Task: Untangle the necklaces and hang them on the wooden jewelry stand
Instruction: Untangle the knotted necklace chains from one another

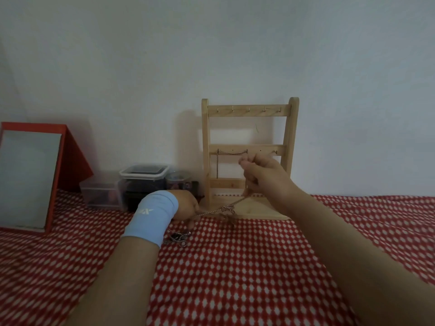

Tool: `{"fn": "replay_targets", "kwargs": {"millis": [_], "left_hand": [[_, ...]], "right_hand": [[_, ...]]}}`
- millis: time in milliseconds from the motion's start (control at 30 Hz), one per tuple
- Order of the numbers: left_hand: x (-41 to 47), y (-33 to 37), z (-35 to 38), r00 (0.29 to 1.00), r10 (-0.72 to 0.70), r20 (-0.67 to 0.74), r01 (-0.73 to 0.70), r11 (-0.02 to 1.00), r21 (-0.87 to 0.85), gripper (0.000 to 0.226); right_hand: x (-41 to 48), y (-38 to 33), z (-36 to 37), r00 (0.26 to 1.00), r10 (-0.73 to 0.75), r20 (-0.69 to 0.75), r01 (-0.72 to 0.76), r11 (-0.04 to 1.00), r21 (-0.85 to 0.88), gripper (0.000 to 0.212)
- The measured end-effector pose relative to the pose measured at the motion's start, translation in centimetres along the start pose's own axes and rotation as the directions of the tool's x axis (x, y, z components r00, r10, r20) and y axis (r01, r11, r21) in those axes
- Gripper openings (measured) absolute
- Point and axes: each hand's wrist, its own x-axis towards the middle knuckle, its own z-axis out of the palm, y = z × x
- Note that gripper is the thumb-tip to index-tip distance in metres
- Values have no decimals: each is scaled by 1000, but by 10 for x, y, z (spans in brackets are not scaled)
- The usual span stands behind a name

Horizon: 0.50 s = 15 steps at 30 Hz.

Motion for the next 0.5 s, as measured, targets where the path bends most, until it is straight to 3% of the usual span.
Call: {"fn": "replay_targets", "kwargs": {"millis": [100, 233, 367, 500], "left_hand": [[-2, 1, -2, 998, -17, 57, 15, 999, 31, 31], [-1, -5, 0, 971, -60, 233, 87, 991, -106, 24], [-3, 7, -3, 962, -37, 272, 20, 998, 65, 42], [-8, 29, -1, 986, 148, 81, -155, 983, 95, 44]], "right_hand": [[-1, 2, 2, 997, -23, 76, 53, 904, -425, 9], [-4, 3, 2, 920, 261, 291, 46, 666, -744, 12], [-6, 2, -2, 742, 582, 332, -31, 526, -850, 27], [-5, 2, -4, 761, 548, 348, 74, 459, -885, 43]]}}
